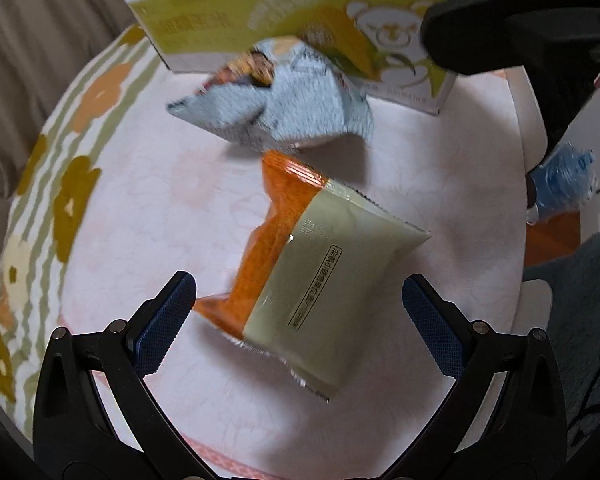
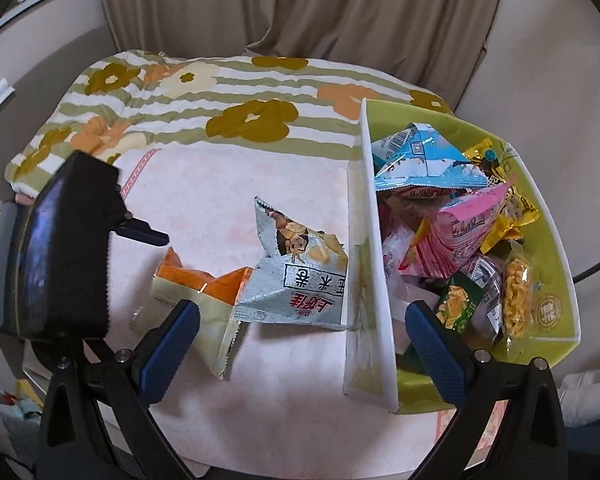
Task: Organize snacks
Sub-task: 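Grasp the orange-cream bag with the left tool while the right tool grasps the grey patterned bag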
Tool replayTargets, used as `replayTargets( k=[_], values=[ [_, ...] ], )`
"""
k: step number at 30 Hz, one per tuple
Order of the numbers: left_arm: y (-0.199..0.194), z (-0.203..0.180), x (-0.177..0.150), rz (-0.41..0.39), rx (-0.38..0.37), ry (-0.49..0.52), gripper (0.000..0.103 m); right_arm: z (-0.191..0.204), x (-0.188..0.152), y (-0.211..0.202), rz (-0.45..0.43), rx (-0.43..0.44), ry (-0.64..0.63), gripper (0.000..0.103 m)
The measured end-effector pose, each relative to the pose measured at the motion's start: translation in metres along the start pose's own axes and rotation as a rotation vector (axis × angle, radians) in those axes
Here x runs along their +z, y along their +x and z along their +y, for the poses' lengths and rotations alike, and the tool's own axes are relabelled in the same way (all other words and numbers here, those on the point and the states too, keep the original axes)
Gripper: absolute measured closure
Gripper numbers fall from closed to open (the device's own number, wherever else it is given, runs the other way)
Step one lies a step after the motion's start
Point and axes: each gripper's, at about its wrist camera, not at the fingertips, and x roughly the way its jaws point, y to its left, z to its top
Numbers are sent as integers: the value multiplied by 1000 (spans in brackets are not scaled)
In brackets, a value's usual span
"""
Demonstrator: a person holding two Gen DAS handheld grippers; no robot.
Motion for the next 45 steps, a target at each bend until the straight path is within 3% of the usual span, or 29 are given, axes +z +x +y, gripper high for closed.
replayTargets(
  k=[5, 9, 13, 16, 22, 33, 41, 43, 45],
  values=[
    [18, 7, 0, -5, -29, 4, 5, 9, -4, 3, -34, -40, -56, 3],
    [31, 14, 1, 10, -66, -13, 27, 13, -5, 10, -41, -51, -72, 3],
    [32, 17, -3, -12, -89, -15, 35, 18, -4, 16, -50, -72, -103, 9],
    [32, 28, -7, -10, -104, -60, 36, 23, -3, 21, -55, -85, -120, 17],
    [28, 52, -23, 3, -99, -169, 38, 43, -2, 33, -87, -162, -184, 17],
    [23, 89, -52, 3, -78, -364, 39, 63, -3, 93, -19, -402, -240, 17],
    [16, 94, -64, -7, -60, -438, 39, 64, 5, 127, 8, -493, -342, 17],
    [16, 101, -65, -13, -56, -466, 39, 63, 6, 133, 18, -506, -367, 20],
    [12, 105, -67, -25, -49, -494, 39, 60, 6, 136, 24, -514, -376, 30]
  ],
)
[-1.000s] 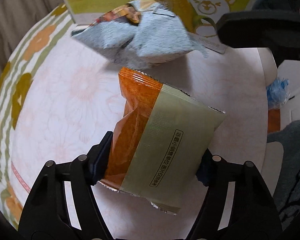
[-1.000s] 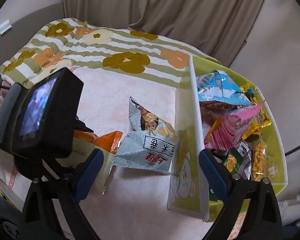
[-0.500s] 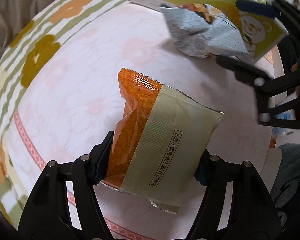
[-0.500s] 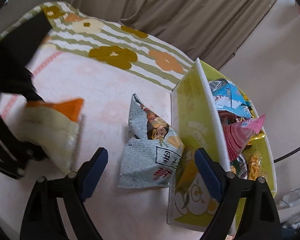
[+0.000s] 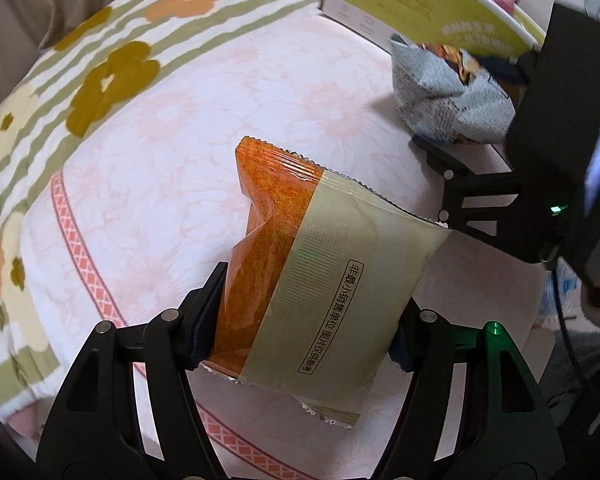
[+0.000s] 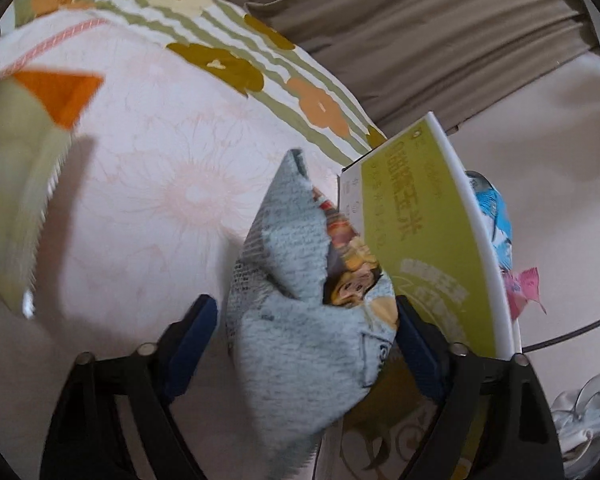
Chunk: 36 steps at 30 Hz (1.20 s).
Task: Organize snacks
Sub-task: 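Grasp the orange-cream bag with the left tool while the right tool grasps the grey patterned bag, then carry both bags over the box and open both tools to drop them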
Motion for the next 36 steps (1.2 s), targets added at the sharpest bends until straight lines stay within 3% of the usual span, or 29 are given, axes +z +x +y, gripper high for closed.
replayTargets(
  k=[6, 14, 23, 29, 36],
  values=[
    [-17, 8, -4, -31, 10, -70, 39, -16, -1, -11, -28, 76, 37, 48],
    [-49, 17, -3, -75, 52, -125, 39, -48, 6, -55, -126, 180, 149, 50],
    [-116, 3, 36, -187, 101, -189, 39, -120, 10, -113, -255, 269, 305, 50],
    [-151, -44, 76, -274, 112, -194, 39, -193, -13, -117, -310, 313, 400, 50],
    [-149, -146, 133, -333, 105, -173, 39, -271, -61, -100, -319, 335, 394, 50]
  ],
)
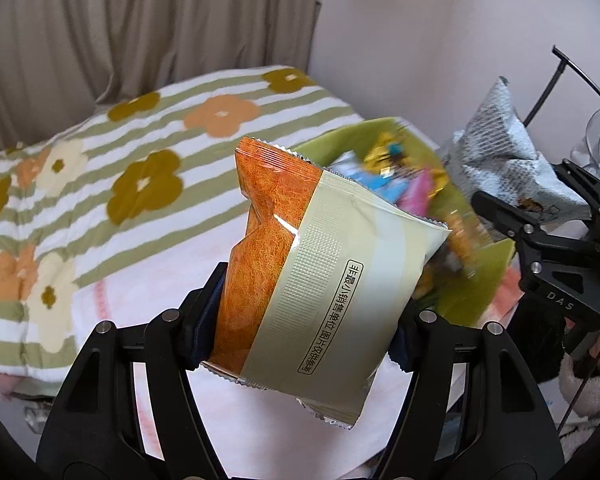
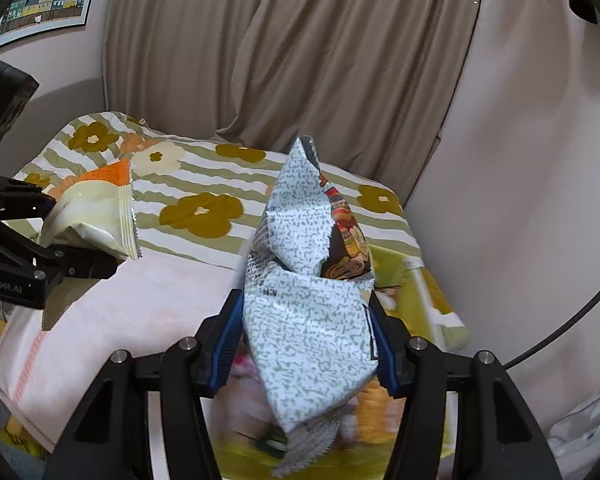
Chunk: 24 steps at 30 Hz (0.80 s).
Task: Organize snacks
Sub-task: 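Carry both bags over the box and open both tools to drop them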
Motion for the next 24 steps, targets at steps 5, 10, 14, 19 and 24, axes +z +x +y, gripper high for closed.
replayTargets(
  k=[5, 10, 14, 19, 24],
  values=[
    [29, -68, 8, 15, -12, -16, 39, -58, -17, 0, 12, 23, -10, 50],
    [63, -123, 6, 60, 13, -20, 39, -96, -32, 6, 45, 64, -12, 50],
    [90, -149, 3, 97, 45, 7, 39, -112, -41, 16, 62, 91, 6, 50],
    [106, -167, 0, 122, 127, 44, 1, -120, -46, 23, 74, 115, 21, 50],
    [96, -160, -7, 121, 162, 20, 1, -124, -50, 21, 81, 124, 24, 50]
  ],
)
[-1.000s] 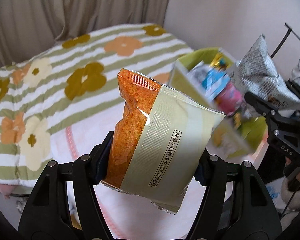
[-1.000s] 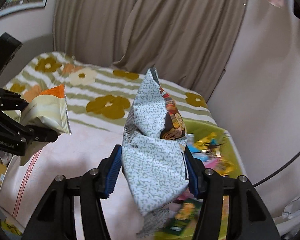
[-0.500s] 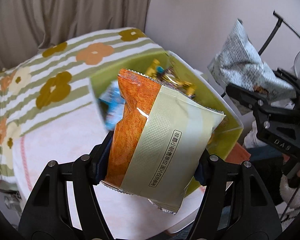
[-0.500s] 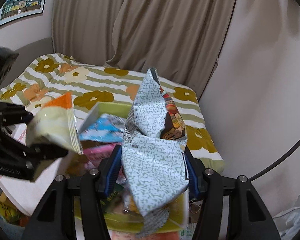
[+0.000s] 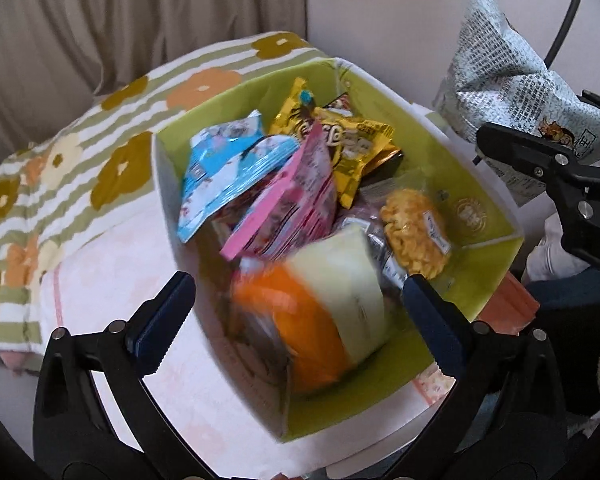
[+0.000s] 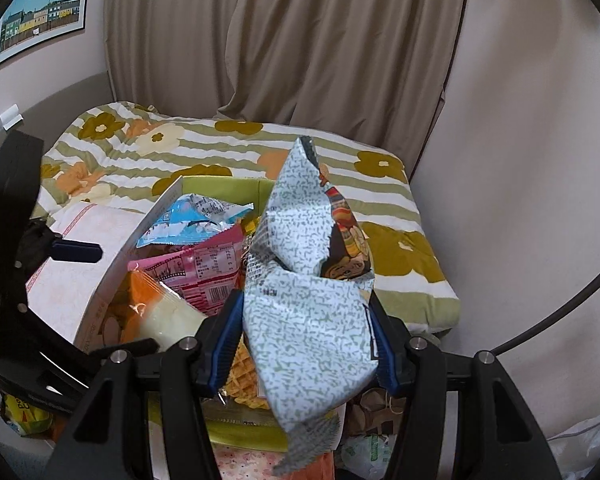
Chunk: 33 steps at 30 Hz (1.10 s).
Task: Organize snacks
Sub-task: 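Carry both bags over the box and open both tools to drop them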
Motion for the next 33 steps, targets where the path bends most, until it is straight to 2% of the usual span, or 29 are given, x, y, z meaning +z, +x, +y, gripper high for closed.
replayTargets(
  k=[11, 14, 16, 17, 18, 22, 28, 33],
  values=[
    [-42, 57, -36, -70, 7, -162, 1, 19, 2, 6, 29, 41, -36, 50],
    [-48, 67, -41, -78, 20, -187, 1, 29, 3, 11, 38, 67, -37, 47],
    [-50, 71, -45, -80, 24, -201, 1, 35, 3, 13, 42, 103, -43, 37],
    [-51, 73, -46, -81, 25, -208, 1, 38, 2, 13, 32, 120, -39, 16],
    [-52, 74, -49, -81, 26, -215, 1, 39, 1, 11, 18, 124, -31, 0],
    [-59, 78, -60, -85, 34, -245, 1, 39, -6, 2, -24, 108, -9, 0],
    [-73, 83, -76, -94, 56, -281, 1, 37, -15, -10, -4, 108, 40, 0],
    [-98, 84, -83, -131, 79, -296, 1, 39, -15, -32, -31, 113, 71, 0]
  ],
)
